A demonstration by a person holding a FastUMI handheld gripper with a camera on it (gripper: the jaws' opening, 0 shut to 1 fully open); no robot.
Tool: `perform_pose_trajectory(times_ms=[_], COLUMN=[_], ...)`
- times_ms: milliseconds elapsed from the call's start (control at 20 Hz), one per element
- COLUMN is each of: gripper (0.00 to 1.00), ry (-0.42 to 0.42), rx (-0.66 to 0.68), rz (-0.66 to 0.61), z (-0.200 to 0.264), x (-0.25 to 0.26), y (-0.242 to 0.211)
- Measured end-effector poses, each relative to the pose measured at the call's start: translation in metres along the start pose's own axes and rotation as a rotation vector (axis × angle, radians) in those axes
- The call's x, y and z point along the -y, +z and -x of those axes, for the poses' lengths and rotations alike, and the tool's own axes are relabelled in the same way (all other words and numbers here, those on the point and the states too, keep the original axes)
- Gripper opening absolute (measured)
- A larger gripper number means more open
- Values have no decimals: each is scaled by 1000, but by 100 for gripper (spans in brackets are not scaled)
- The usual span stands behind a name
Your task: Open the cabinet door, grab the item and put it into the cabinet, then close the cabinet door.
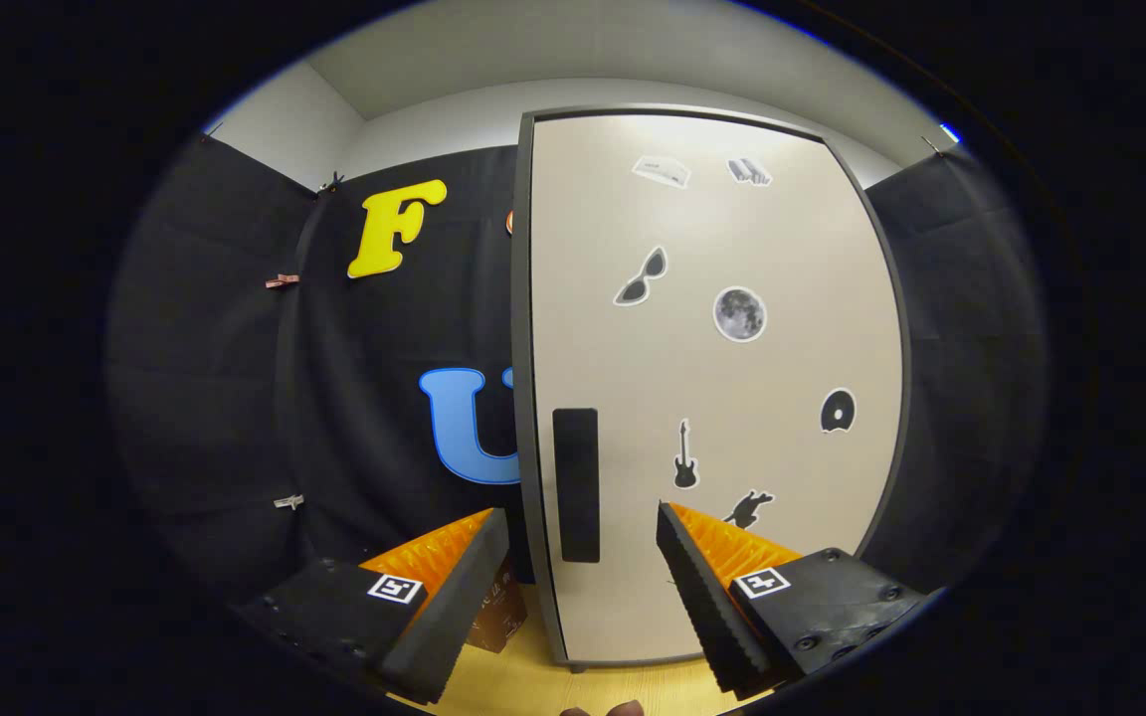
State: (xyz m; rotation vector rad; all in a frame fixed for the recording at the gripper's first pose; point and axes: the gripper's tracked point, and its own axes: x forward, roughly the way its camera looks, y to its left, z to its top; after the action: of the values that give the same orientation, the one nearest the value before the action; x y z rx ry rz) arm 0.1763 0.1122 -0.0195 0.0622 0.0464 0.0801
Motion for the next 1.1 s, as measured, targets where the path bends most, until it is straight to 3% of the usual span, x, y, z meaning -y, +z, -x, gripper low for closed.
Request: perform_pose_trajectory(times_ms=[400,500,600,700,800,950,1100], gripper=[97,90,70,42,28,15,15], ry=[-42,-71,-135,-132,-120,-86,-47], rx=[-1,-15,21,14,-4,-29,-37], rz=[57,49,57,47,33,42,32], z=[-69,-78,-80,-78,-78,-75,-62], x=[-11,-7,4,4,4,5,4], y=[-21,-25,-18,-17,-20,-21,-20])
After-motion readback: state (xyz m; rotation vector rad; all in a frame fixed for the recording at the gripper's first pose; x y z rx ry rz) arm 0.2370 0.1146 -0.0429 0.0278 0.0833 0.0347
